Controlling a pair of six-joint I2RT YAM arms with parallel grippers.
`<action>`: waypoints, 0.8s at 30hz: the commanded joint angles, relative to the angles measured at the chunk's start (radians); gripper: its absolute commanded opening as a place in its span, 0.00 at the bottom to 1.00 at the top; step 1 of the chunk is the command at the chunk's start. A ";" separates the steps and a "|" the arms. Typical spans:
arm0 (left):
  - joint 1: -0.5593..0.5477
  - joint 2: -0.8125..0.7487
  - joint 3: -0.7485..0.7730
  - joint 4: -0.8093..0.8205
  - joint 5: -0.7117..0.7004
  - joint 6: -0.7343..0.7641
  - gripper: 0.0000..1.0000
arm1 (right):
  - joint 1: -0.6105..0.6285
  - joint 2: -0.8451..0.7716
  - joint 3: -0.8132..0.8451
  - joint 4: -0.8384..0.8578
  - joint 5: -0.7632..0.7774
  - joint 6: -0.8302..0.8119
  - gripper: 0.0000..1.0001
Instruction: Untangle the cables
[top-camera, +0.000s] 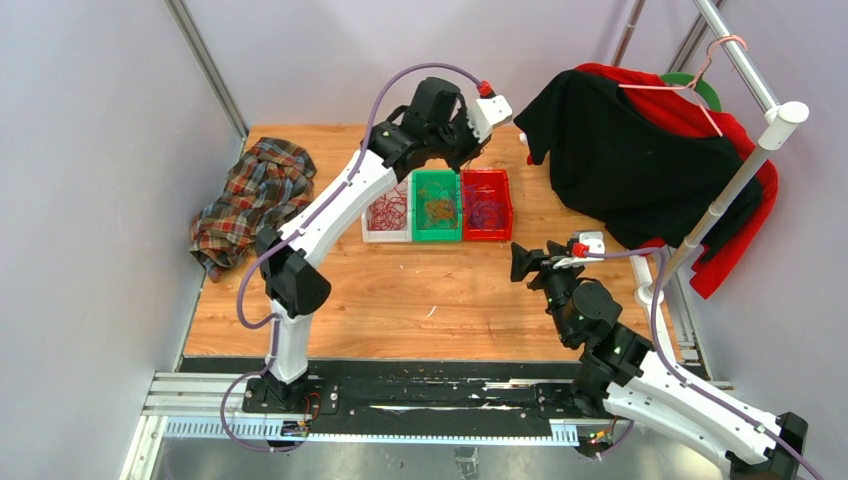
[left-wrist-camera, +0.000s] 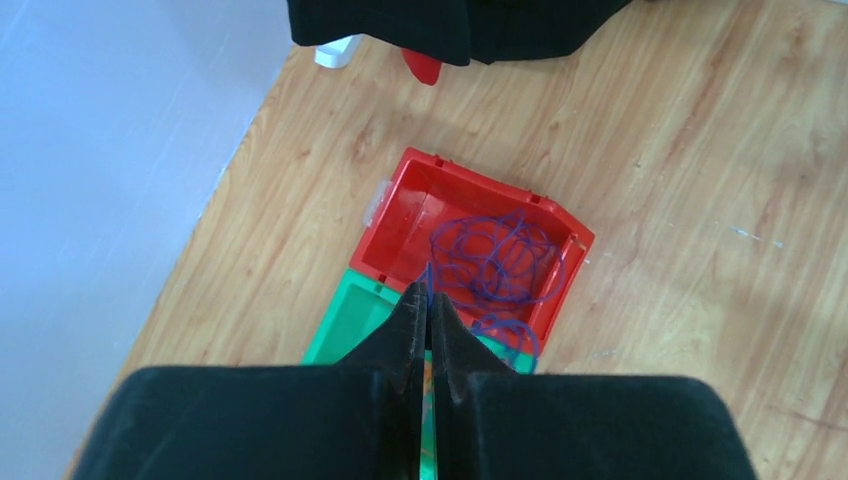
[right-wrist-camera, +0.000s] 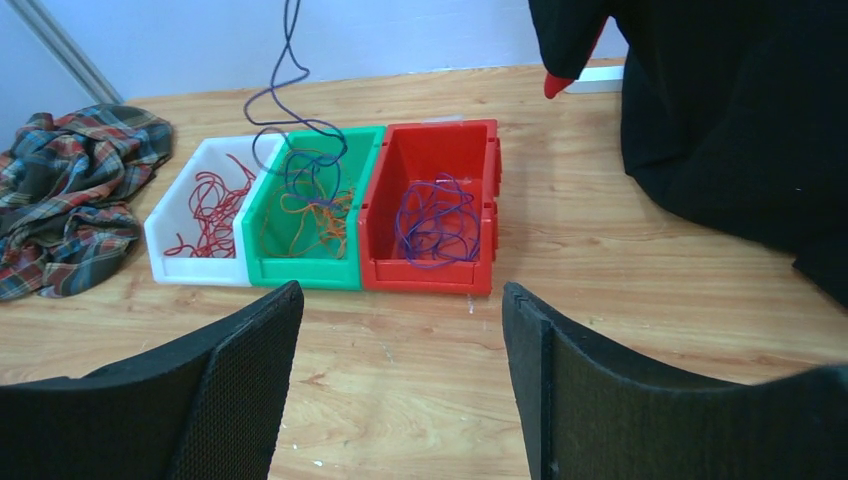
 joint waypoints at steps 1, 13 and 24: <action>0.004 0.079 0.006 0.092 -0.004 -0.003 0.00 | -0.015 -0.013 -0.002 -0.021 0.061 -0.018 0.72; 0.004 0.164 -0.003 0.193 0.003 -0.023 0.00 | -0.019 -0.004 -0.009 -0.046 0.073 -0.015 0.72; -0.007 0.311 -0.054 0.293 -0.060 -0.041 0.05 | -0.025 0.006 -0.007 -0.061 0.076 -0.029 0.72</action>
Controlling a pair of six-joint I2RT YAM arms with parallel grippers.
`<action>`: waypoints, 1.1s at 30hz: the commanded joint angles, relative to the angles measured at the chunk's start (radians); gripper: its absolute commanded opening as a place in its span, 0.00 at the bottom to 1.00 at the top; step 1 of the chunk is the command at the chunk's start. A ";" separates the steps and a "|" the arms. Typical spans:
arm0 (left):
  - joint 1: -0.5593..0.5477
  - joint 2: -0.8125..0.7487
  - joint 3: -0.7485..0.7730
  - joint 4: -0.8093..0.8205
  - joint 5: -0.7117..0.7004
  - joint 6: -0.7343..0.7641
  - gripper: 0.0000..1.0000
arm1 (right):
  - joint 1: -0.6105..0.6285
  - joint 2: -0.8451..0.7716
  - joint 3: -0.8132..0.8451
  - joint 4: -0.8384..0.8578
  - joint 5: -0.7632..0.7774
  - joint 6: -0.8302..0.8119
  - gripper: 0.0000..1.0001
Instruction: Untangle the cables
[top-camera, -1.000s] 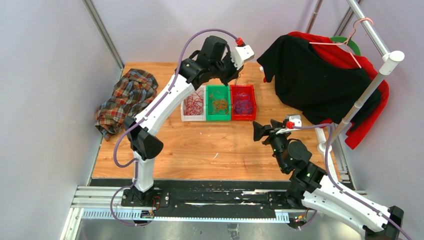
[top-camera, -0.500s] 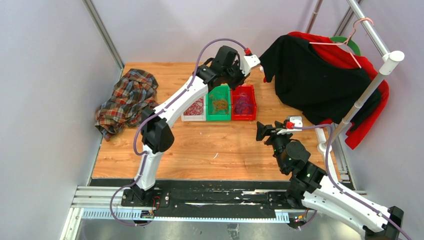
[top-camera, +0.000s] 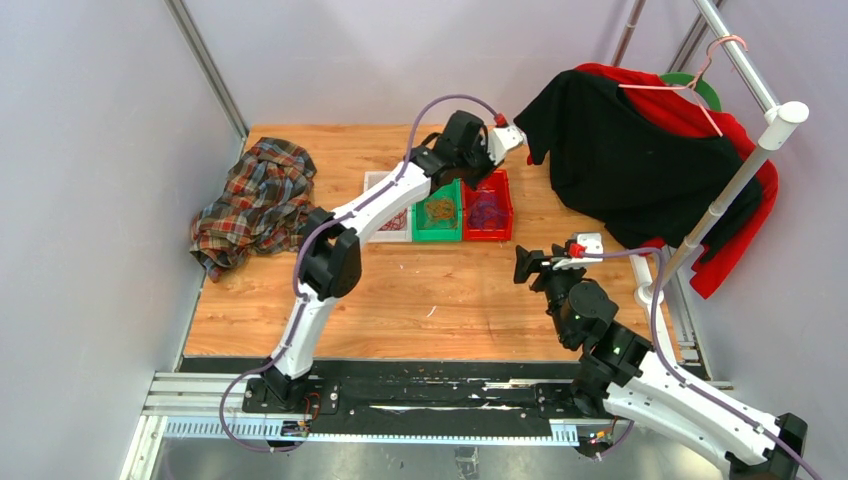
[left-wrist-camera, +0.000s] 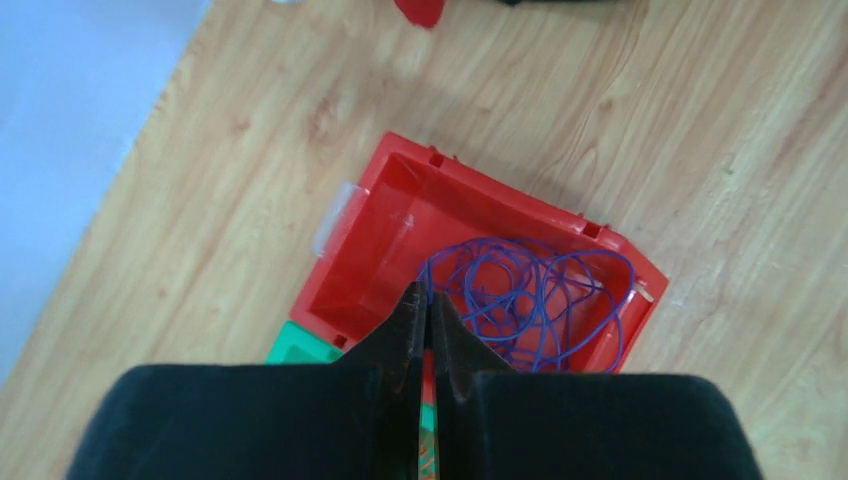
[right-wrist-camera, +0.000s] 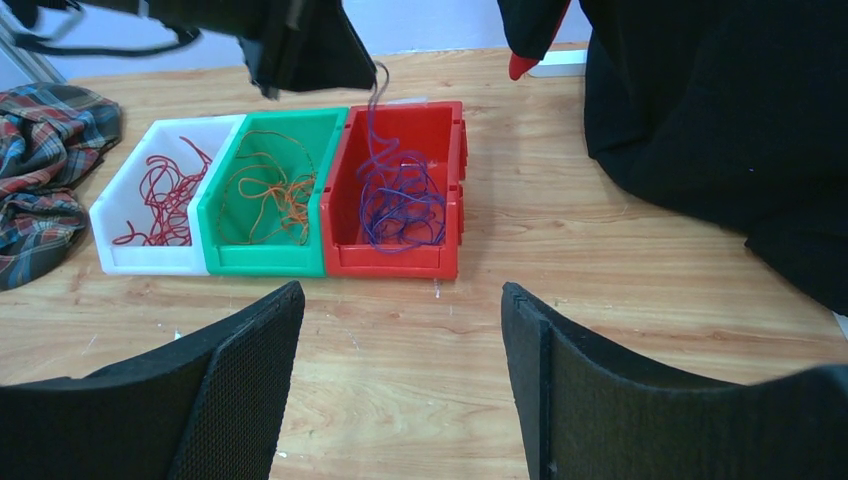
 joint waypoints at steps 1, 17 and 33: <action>-0.010 0.074 0.009 0.034 -0.030 -0.008 0.11 | -0.018 0.025 0.005 -0.010 0.022 -0.017 0.72; 0.122 -0.354 -0.129 -0.320 0.017 -0.121 0.98 | -0.242 0.208 0.055 -0.113 -0.045 0.077 0.77; 0.799 -0.951 -1.263 0.302 0.110 -0.188 0.98 | -0.578 0.538 0.011 0.147 0.213 -0.055 0.77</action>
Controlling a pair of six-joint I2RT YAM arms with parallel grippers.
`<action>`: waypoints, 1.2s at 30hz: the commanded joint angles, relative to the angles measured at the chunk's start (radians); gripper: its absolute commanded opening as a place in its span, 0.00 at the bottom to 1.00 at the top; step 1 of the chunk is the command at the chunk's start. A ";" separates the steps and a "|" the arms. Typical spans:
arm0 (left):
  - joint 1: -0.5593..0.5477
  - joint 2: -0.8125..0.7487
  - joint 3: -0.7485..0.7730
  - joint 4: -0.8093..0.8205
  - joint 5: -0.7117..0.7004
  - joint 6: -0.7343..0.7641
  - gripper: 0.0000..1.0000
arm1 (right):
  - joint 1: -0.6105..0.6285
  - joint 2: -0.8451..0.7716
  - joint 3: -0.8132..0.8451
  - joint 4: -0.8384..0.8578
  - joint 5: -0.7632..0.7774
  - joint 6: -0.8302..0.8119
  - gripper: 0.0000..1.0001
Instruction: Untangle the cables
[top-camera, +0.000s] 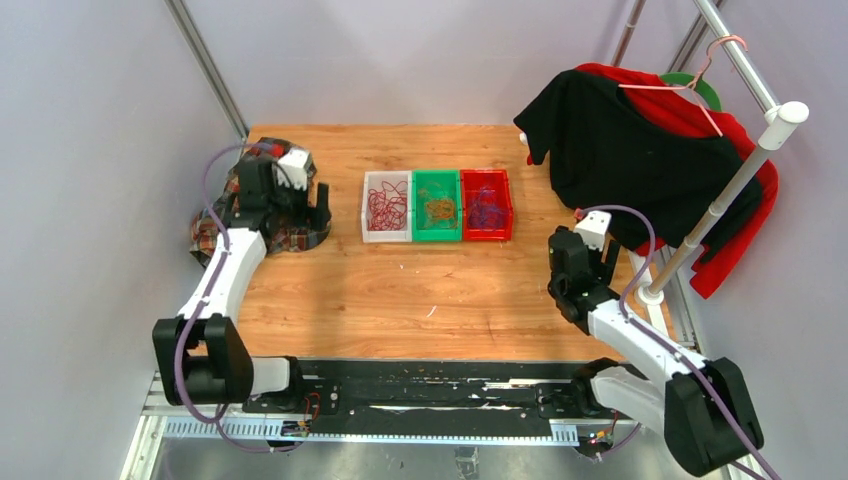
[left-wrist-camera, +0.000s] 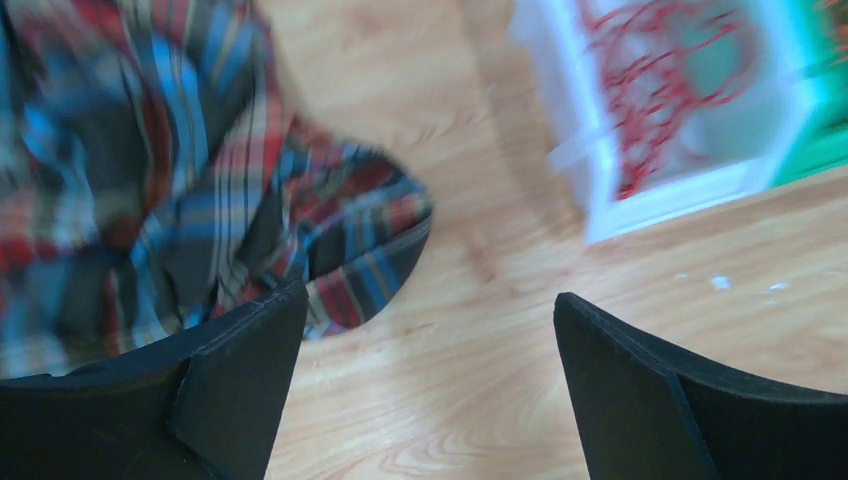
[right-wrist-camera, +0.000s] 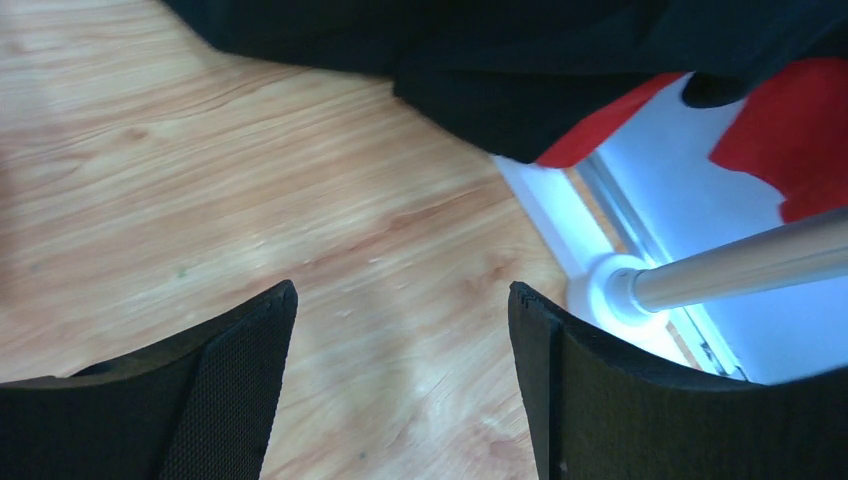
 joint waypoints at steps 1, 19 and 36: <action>0.101 0.000 -0.245 0.310 0.021 -0.017 0.98 | -0.091 0.048 -0.027 0.224 0.084 -0.085 0.77; 0.162 0.070 -0.708 1.190 -0.070 -0.283 0.98 | -0.241 0.321 -0.174 0.785 -0.191 -0.232 0.77; -0.037 0.065 -0.874 1.459 -0.269 -0.115 0.98 | -0.297 0.427 -0.223 0.977 -0.477 -0.297 0.78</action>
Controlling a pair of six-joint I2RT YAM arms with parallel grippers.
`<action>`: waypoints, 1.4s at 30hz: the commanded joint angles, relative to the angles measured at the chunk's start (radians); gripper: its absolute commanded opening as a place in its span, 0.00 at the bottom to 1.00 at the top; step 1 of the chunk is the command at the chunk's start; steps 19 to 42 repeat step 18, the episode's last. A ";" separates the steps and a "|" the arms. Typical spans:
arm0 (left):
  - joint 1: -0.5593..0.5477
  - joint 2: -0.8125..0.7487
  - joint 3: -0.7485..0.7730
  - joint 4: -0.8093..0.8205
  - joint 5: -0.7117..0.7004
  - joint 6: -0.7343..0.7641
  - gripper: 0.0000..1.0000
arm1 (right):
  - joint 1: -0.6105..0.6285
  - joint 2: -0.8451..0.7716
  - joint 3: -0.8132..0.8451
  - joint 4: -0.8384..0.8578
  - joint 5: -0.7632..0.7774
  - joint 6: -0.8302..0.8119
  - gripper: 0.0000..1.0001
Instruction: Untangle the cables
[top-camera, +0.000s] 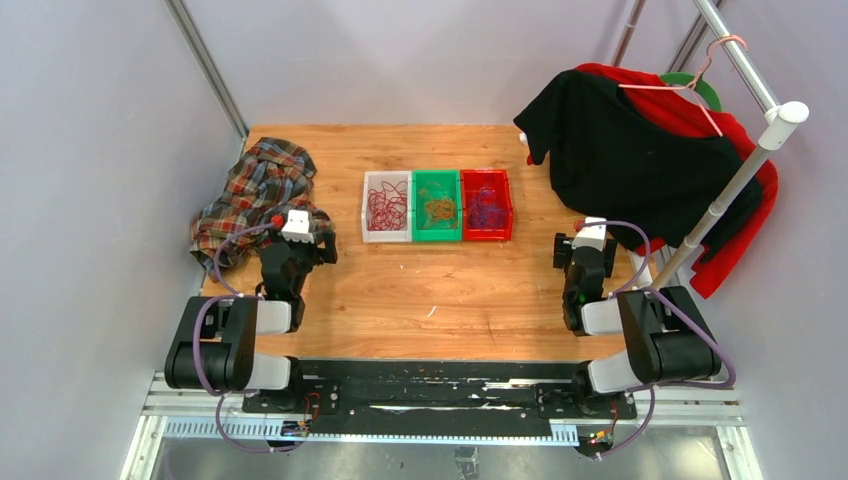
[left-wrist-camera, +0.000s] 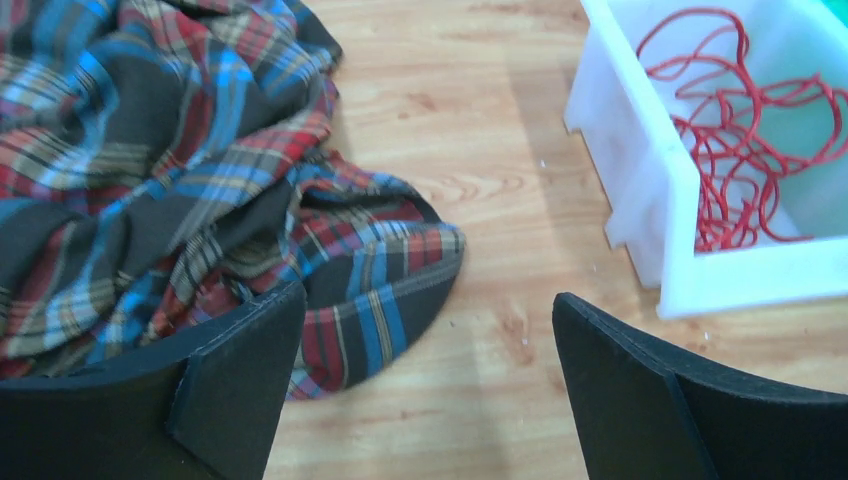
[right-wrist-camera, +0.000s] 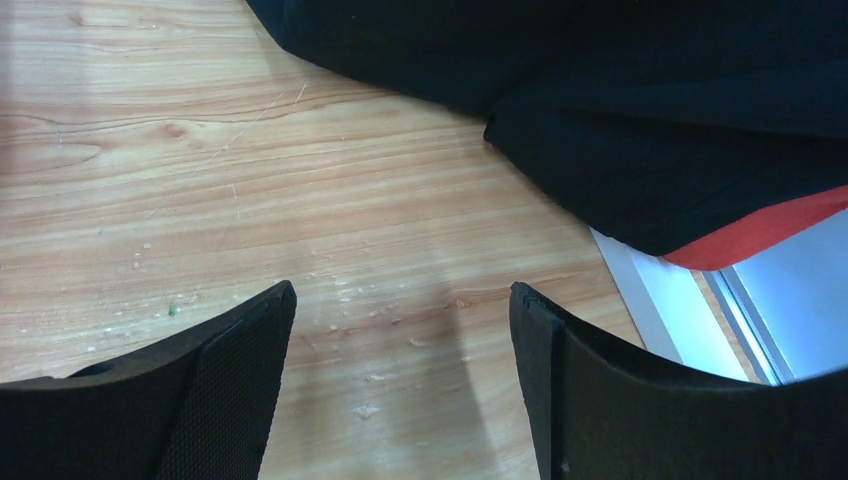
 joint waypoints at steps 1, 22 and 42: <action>-0.003 -0.022 0.039 -0.021 -0.078 0.024 0.98 | -0.026 -0.013 0.010 0.037 -0.033 0.009 0.78; -0.003 -0.004 0.029 0.031 -0.093 0.012 0.98 | -0.029 -0.010 0.010 0.039 -0.038 0.010 0.79; -0.003 -0.004 0.029 0.031 -0.093 0.012 0.98 | -0.029 -0.010 0.010 0.039 -0.038 0.010 0.79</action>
